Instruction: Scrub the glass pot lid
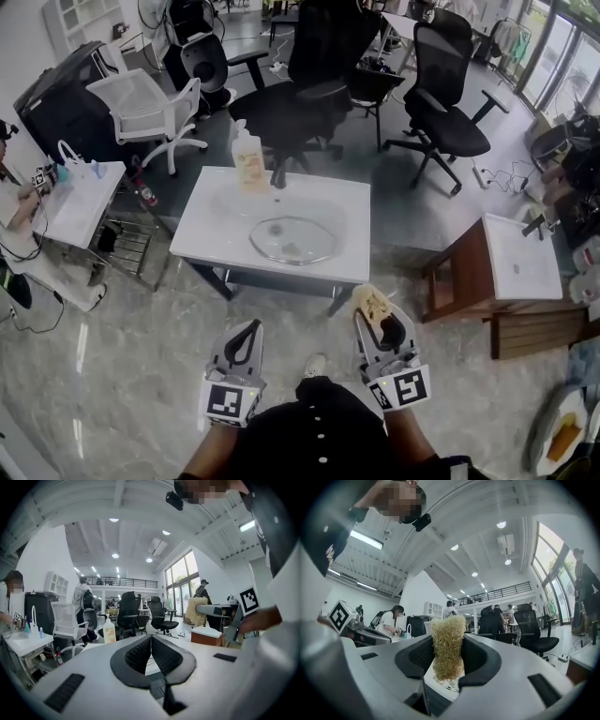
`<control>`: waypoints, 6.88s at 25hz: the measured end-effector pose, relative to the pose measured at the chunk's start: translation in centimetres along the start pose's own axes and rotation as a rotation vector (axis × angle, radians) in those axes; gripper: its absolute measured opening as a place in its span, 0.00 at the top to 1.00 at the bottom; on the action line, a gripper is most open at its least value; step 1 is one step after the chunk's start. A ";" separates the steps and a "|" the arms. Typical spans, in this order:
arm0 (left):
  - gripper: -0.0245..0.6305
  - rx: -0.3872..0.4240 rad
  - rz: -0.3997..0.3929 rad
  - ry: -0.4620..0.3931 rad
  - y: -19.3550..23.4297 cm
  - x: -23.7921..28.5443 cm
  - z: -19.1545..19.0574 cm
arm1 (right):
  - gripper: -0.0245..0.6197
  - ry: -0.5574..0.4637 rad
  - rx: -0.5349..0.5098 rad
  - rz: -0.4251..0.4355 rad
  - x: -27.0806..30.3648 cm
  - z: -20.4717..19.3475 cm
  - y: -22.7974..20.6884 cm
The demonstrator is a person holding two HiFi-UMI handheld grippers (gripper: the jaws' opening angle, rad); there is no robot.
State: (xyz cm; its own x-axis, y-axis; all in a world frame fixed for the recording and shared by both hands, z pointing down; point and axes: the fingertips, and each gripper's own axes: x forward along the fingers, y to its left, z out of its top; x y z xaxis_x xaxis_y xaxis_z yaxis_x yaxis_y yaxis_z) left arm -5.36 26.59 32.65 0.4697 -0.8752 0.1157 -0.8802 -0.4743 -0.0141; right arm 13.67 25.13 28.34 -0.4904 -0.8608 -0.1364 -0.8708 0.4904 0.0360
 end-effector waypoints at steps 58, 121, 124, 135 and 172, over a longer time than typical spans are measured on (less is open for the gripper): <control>0.92 -0.206 0.001 0.129 23.4 26.5 -0.9 | 0.70 0.026 -0.037 -0.018 30.7 -3.9 -11.3; 0.68 -0.810 -0.413 1.266 25.0 34.5 -31.8 | 0.70 0.519 -0.705 0.723 38.0 -39.2 -4.6; 0.74 -0.877 -0.442 1.319 24.5 34.9 -32.2 | 0.70 0.521 -0.756 0.747 38.4 -40.5 -4.5; 0.78 -0.980 -0.513 1.378 23.5 35.1 -32.5 | 0.70 0.491 -1.058 0.875 40.1 -46.3 -3.4; 0.77 -0.922 -0.485 1.345 23.7 35.5 -32.3 | 0.72 1.117 -0.986 1.049 34.1 -50.1 -11.5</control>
State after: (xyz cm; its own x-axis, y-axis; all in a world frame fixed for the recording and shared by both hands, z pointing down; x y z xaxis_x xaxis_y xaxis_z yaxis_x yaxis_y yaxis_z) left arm -11.73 -12.68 68.55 0.7290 0.2456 0.6389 -0.6549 -0.0213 0.7554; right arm 5.13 -16.71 72.90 -0.2176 -0.1643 0.9621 0.2817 0.9332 0.2231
